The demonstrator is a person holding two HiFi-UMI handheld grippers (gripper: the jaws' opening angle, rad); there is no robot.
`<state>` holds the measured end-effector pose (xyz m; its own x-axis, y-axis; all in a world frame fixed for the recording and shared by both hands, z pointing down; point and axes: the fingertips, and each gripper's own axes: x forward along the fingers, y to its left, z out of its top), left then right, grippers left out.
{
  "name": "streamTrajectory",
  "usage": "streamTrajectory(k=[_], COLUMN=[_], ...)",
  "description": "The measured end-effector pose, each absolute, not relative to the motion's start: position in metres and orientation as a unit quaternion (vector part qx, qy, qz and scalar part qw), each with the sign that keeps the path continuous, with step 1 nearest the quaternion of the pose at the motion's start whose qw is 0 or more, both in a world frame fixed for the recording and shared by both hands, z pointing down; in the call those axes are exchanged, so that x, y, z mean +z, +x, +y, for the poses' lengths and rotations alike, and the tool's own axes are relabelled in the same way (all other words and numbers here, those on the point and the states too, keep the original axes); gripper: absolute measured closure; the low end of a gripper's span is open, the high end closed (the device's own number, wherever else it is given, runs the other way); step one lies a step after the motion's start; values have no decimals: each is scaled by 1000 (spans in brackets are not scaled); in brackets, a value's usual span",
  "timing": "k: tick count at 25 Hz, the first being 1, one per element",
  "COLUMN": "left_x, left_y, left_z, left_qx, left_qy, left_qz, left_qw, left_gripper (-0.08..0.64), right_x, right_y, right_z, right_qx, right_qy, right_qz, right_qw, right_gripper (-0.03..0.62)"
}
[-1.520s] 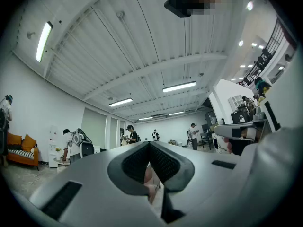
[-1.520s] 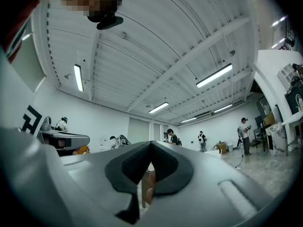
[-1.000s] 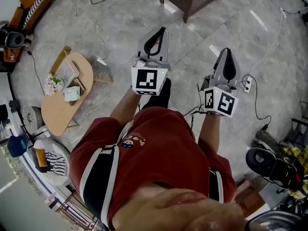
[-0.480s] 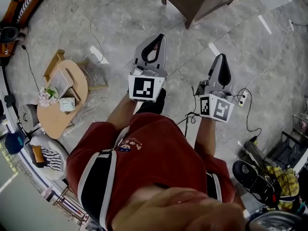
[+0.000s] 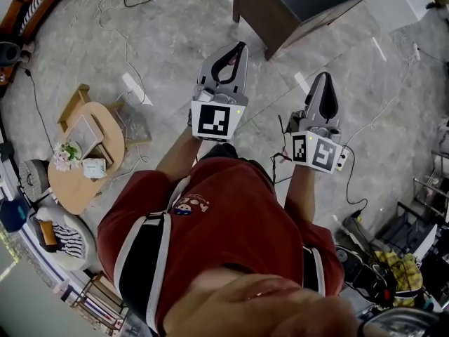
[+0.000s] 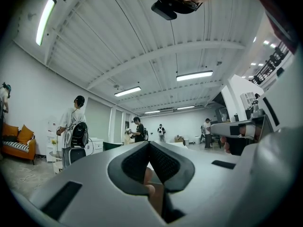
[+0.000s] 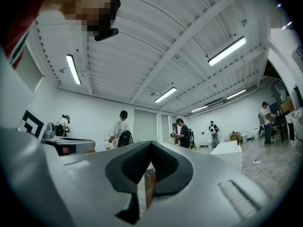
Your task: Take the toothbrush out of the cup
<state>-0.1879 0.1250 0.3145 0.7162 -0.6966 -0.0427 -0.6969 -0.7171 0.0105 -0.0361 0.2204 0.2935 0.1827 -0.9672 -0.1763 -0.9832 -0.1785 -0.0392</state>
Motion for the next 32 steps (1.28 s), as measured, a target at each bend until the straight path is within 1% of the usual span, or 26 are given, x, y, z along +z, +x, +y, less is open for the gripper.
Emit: streamTrajectory(k=[3,14,17,21,24,27,32], left_x=[309,307,306,302,290,283,272], left_y=[-179,-153,-132,-98,-65,-34,1], left_z=[111,86,67,36,17,1,-20], left_qx=[27,34,34,28,38,32,40], left_qy=[-927,-924,-922,-917,-914,-914,-908], left_qz=[374,380,385,393,400,400,413], left_qw=[3,39,34,53,48,59,58], left_gripper=[555,554,554,554,554,554,554], right_x=[290,297,297,294,291,288,285], right_y=[-27,-1,21,56,91,123,157], right_z=[206,173,151,122,102,86,65], right_qx=[61,62,61,61,57,54,54], right_qy=[-765,-758,-754,-753,-751,-749,-743], right_qz=[637,641,644,644,645,645,649], right_qw=[74,101,111,123,131,140,153], right_gripper=[581,581,581,581,581,581,581])
